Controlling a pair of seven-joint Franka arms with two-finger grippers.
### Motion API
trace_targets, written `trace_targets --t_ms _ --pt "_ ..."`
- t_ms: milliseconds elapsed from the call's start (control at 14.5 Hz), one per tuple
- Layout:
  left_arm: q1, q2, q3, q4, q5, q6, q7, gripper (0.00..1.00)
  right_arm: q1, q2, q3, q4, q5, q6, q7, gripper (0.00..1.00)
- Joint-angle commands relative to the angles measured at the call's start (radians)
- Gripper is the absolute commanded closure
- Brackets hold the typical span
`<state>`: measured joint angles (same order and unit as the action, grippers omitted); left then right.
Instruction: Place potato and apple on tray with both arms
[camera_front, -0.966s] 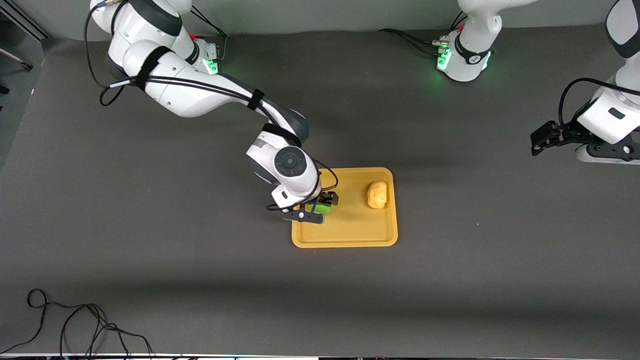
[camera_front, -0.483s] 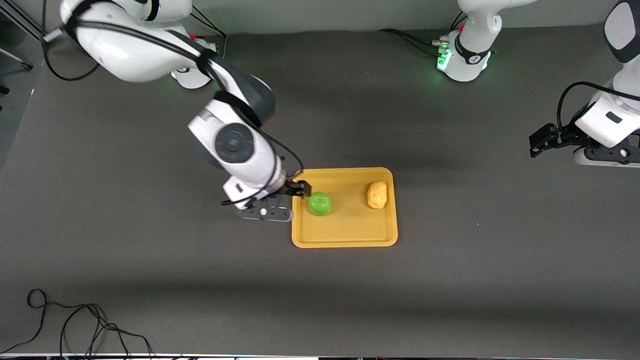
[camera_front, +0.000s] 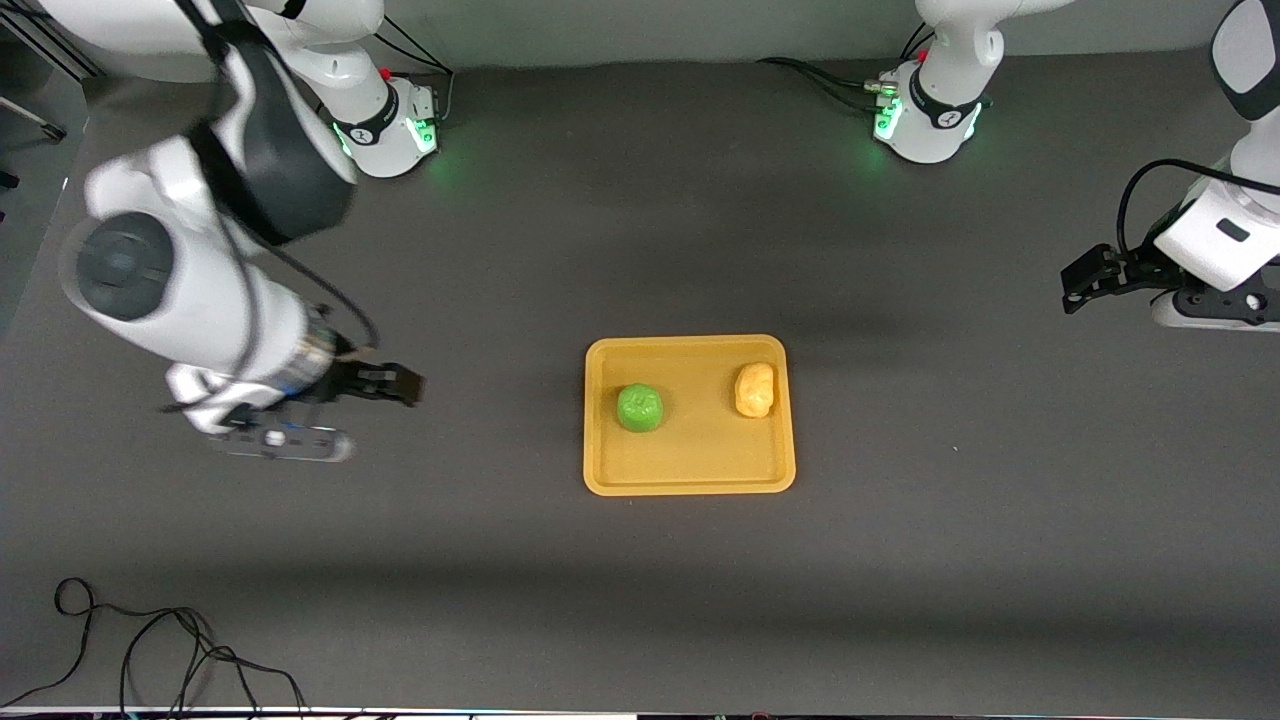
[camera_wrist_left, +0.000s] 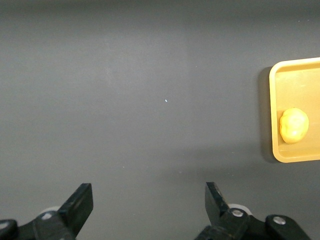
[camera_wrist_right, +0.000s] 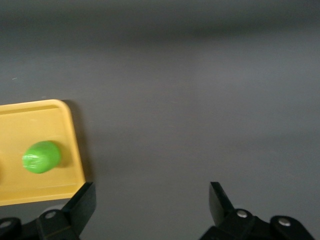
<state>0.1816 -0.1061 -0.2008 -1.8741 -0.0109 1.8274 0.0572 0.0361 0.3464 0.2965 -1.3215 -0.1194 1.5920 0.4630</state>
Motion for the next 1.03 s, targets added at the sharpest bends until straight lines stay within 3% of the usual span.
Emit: trace_targets --t_ms 0,207,414,759,966 --pt "-0.01 -0.014 0.003 -0.003 0.012 -0.019 -0.022 0.0 0.024 -0.144 -0.085 -0.08 0.026 -0.09 -0.088 0.0" --pt "-0.028 -0.023 -0.014 0.004 0.012 -0.058 -0.055 0.0 0.024 -0.266 -0.158 -0.224 0.037 -0.012 -0.212 0.0" --pt "-0.047 -0.043 -0.015 0.006 0.016 -0.085 -0.062 0.0 0.025 -0.305 -0.282 -0.28 0.171 0.016 -0.334 0.0" --pt "-0.034 -0.047 -0.003 0.026 0.012 -0.095 -0.042 0.0 0.027 -0.308 -0.303 -0.283 0.178 0.008 -0.392 0.0" --pt "-0.033 -0.047 -0.003 0.036 0.009 -0.105 -0.04 0.0 0.027 -0.319 -0.303 -0.281 0.113 0.008 -0.396 0.0"
